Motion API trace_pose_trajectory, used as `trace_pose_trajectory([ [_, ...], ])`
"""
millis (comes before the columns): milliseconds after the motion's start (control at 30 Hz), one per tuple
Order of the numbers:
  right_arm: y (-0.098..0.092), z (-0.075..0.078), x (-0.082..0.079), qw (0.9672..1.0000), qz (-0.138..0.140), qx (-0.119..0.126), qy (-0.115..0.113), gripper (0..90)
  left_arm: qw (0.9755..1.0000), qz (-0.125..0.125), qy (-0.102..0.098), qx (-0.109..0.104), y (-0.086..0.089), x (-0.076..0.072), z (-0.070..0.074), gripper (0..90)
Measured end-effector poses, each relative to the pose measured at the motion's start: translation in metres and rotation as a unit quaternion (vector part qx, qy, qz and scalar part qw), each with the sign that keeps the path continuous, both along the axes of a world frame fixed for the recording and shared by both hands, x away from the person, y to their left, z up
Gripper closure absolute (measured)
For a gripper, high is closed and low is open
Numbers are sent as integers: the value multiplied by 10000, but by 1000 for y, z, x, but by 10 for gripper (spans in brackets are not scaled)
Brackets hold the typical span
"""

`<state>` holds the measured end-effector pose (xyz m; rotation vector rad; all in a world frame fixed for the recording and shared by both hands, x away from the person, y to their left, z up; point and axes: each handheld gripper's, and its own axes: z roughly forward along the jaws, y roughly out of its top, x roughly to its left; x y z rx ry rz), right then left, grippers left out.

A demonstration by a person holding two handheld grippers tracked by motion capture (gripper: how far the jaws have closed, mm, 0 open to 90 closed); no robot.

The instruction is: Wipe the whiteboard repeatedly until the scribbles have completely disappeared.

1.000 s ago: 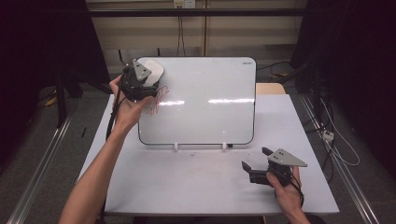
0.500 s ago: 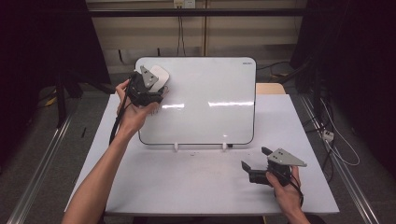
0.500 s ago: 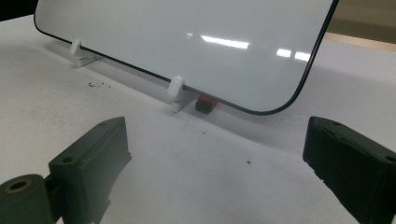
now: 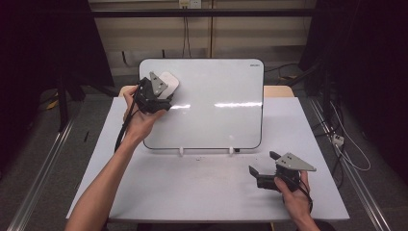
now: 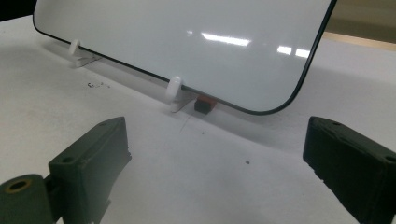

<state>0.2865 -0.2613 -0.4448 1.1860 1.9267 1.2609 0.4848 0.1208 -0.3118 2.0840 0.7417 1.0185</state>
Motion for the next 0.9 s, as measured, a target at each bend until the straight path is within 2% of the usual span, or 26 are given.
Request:
trace_pose_trajectory([
  [167,-1,1,-2,10000,-4,7,-12,69,9999,97,-19,-114,6,8,9,312],
  [400,-1,0,-2,10000,-1,2,-6,69,9999,110,-1,-126,9,14,16,312],
  [567,-1,0,-2,10000,3,-7,-13,69,9998,141,-32,-167,9,14,16,312],
  [700,0,0,-2,10000,14,-12,-12,69,9998,179,-74,-73,7,11,15,313],
  [900,0,1,-2,10000,7,-9,-12,69,9999,72,-81,8,-4,5,6,313],
])
